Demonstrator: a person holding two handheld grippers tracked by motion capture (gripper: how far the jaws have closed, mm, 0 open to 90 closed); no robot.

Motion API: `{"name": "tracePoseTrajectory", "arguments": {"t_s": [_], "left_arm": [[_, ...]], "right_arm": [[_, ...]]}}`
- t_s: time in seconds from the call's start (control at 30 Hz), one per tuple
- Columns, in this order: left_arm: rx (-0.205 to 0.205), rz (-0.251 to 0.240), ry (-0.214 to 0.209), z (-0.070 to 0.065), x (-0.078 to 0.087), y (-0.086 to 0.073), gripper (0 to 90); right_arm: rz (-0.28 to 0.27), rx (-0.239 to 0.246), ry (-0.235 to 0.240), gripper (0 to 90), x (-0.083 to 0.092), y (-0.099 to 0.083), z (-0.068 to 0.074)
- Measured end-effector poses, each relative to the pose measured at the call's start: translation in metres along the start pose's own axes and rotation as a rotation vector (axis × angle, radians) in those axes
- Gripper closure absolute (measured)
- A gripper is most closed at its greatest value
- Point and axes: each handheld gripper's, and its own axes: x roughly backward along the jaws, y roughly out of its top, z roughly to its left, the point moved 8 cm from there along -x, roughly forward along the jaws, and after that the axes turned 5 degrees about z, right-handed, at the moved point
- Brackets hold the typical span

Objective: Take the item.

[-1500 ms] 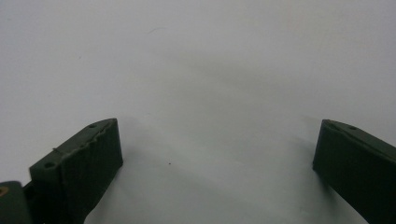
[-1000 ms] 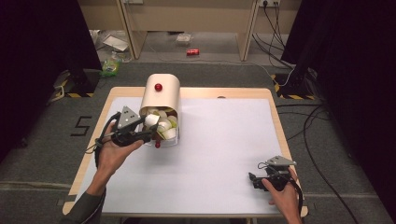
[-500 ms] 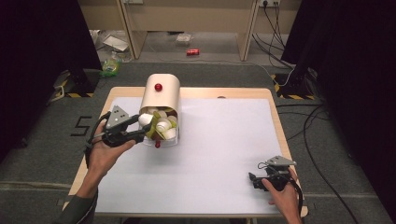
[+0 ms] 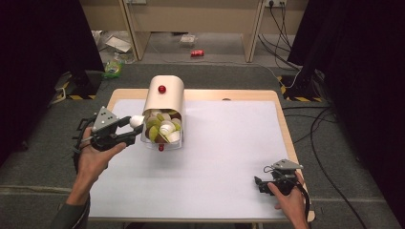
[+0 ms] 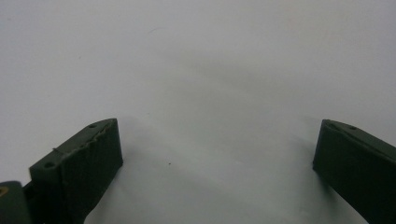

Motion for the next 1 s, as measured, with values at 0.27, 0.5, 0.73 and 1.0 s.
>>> {"name": "tracePoseTrajectory", "arguments": {"t_s": [0.27, 0.5, 0.73, 1.0], "left_arm": [[0.022, -0.001, 0.018, 0.011, 0.005, -0.007, 46.2], [0.038, 0.012, 0.042, 0.021, 0.003, -0.016, 46.2], [0.067, 0.037, 0.063, 0.032, -0.002, -0.034, 46.3], [0.097, 0.072, 0.086, 0.044, -0.008, -0.057, 46.3]], "right_arm": [[0.0, 0.001, 0.0, 1.6, 0.0, 0.0, 0.0], [0.0, 0.001, -0.001, 1.7, 0.0, 0.0, 0.0], [0.0, -0.001, -0.001, 1.6, 0.0, 0.0, 0.0], [0.0, 0.001, -0.002, 1.6, 0.0, 0.0, 0.0]]}}
